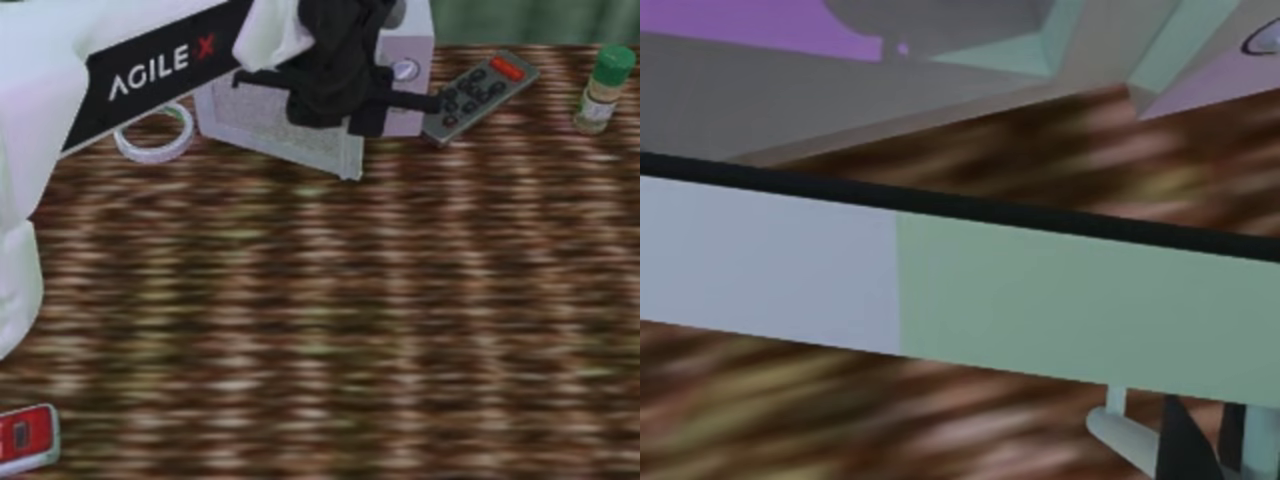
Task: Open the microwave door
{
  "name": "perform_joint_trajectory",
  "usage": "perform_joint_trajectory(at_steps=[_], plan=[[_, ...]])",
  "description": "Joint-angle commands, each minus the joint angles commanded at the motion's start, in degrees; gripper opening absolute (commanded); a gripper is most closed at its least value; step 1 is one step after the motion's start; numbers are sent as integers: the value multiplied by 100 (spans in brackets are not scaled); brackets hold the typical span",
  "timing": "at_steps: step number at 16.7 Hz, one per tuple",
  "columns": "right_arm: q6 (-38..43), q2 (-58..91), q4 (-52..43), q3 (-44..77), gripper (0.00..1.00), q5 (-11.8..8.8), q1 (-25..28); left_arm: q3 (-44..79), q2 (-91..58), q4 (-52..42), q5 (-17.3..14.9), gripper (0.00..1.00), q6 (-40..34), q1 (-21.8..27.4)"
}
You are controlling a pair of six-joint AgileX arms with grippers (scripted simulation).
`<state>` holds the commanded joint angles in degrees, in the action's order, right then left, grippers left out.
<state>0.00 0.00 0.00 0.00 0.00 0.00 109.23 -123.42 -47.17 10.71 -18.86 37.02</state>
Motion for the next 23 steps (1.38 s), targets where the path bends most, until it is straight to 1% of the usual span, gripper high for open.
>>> perform_joint_trajectory(at_steps=[6, 8, 15, 23], plan=[[0, 0, 0, 0, 100, 0, 0, 0, 0, 0, 0, 0, 0, 0], [0, 0, 0, 0, 100, 0, 0, -16, 5, 14, -43, 0, -8, 36], [0, 0, 0, 0, 100, 0, 0, -790, 509, 377, -317, 0, 584, -101], [0, 0, 0, 0, 100, 0, 0, -809, 519, 385, -325, 0, 600, -105]])
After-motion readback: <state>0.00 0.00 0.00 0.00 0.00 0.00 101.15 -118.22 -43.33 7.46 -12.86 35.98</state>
